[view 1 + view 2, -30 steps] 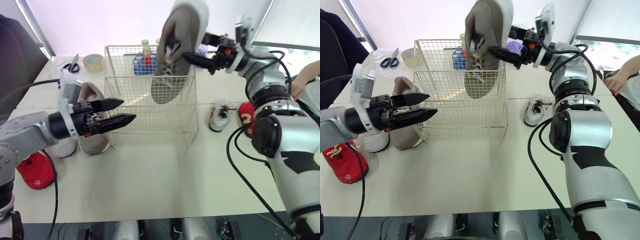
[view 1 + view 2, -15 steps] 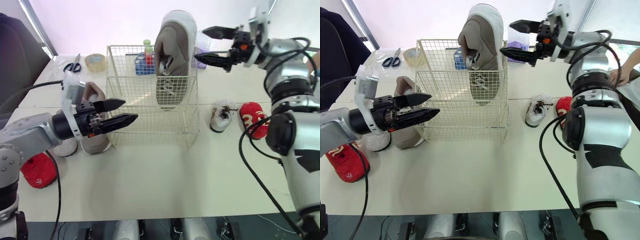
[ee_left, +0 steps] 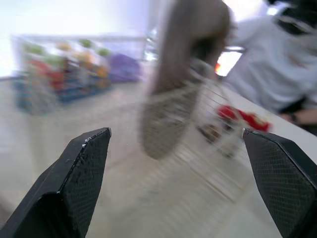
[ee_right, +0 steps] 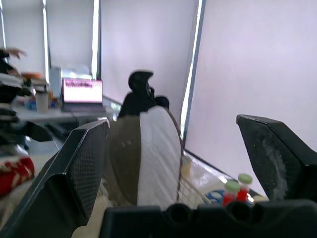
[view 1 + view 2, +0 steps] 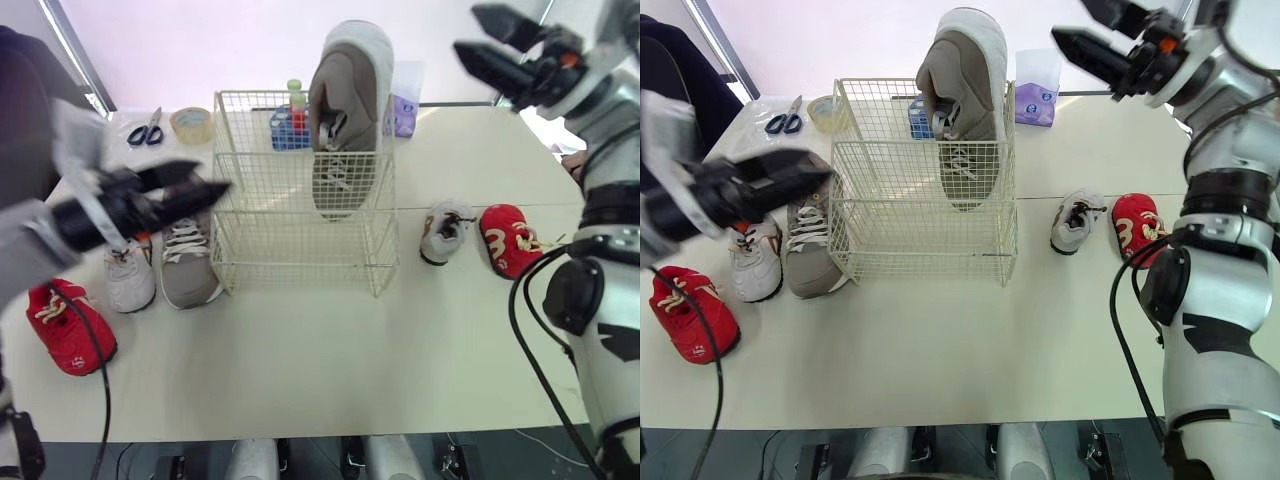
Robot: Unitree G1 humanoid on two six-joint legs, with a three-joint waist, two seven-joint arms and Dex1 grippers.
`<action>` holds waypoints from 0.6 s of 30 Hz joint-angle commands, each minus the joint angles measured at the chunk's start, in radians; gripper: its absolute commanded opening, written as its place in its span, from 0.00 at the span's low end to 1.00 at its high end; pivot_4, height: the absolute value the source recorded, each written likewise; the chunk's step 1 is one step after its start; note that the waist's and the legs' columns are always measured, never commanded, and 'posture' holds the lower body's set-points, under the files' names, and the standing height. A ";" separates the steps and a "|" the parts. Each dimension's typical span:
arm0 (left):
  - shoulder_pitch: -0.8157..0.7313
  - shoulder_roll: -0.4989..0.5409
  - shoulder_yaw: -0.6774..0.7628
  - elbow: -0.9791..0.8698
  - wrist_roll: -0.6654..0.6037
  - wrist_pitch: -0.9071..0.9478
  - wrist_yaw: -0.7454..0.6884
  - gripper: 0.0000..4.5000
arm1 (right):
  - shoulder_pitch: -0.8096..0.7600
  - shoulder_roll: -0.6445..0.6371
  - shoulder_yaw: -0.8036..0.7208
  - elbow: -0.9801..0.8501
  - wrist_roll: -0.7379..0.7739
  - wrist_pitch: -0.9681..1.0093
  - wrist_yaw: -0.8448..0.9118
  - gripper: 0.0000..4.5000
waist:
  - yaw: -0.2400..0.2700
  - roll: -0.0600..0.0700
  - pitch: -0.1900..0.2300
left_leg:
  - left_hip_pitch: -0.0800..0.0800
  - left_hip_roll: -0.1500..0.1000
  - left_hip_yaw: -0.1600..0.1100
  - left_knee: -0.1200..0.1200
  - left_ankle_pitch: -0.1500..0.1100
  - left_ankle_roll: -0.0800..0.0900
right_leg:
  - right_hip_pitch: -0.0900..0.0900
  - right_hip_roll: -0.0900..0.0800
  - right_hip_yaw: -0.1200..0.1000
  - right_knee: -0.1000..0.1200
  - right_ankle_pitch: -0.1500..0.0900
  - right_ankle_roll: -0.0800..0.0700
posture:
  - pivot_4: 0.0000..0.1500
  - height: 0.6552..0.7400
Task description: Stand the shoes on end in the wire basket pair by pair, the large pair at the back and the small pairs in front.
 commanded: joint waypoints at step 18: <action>-0.459 -0.013 -0.609 0.819 0.742 0.027 -0.357 0.97 | 0.425 -0.147 0.429 -0.865 0.212 0.270 0.138 1.00 | 0.020 -0.004 -0.001 | -0.002 0.000 0.001 0.001 -0.005 0.008 | -0.001 0.003 -0.001 -0.001 0.000 0.000 | 1.00 0.95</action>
